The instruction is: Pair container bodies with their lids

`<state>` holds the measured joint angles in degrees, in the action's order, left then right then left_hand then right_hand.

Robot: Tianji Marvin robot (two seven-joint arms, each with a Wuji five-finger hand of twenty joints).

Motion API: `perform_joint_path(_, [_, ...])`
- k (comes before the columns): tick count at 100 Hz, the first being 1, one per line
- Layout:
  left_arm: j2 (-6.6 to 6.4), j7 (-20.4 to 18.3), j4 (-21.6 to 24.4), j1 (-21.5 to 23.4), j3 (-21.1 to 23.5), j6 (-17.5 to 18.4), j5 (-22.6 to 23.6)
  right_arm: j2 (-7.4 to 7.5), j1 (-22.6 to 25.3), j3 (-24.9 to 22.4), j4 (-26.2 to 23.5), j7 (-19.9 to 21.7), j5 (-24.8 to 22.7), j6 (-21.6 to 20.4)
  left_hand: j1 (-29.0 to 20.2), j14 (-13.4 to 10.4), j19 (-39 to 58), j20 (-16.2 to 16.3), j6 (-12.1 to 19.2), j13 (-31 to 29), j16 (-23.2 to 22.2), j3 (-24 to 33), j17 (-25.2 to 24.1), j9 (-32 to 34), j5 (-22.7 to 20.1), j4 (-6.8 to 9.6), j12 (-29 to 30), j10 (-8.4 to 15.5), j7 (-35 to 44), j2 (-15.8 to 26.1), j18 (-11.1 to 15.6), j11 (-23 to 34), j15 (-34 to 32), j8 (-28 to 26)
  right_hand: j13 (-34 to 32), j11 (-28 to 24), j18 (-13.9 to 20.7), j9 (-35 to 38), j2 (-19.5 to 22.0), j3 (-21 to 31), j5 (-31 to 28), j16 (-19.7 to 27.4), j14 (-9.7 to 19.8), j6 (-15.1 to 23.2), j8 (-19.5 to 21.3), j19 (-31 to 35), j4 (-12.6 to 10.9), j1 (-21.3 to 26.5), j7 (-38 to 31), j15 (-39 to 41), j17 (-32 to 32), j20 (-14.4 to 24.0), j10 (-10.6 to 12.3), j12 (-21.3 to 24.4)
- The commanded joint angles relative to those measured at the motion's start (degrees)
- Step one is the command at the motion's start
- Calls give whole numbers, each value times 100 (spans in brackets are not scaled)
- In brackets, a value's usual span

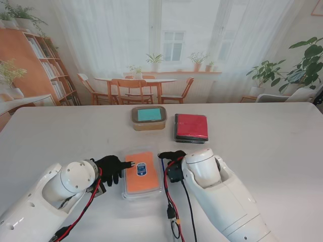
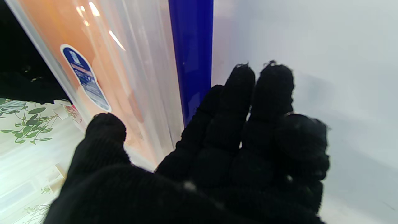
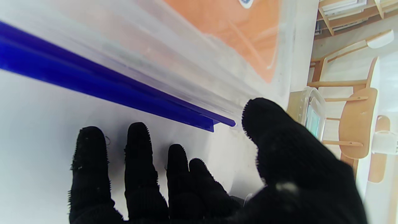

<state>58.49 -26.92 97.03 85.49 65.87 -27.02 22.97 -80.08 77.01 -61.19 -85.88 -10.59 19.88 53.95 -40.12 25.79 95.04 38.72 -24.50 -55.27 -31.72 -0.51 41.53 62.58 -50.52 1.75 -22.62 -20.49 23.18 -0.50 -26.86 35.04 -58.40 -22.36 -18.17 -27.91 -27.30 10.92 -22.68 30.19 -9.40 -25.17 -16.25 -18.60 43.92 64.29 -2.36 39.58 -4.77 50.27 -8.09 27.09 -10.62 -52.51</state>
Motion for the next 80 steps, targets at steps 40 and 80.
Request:
perform_joint_path(40, [37,-44,60,17,-71,-14,-53,-304,363,-71,202,-538,244,330,37,541,143,-59,237,-200,73,-64,222,154,-216,-23,51,55,313,-106,355,153,-170,-22,-337,2388,171,-509,-127,-192,116,-68,-574,451,-1674,515,-41,315,678,-912,-1529,-469,-272,1388])
perform_joint_path(80, [42,-15,49,62,-35,-37,-31,-30,411,117,119,0,-343,387,17,545,164,-84,233,-211,83,-62,243,167,-213,-19,55,61,370,-104,356,157,-179,-34,-290,2130,719,-573,-327,-15,208,-449,-59,256,-377,956,-15,685,170,-477,-1206,-141,-205,815])
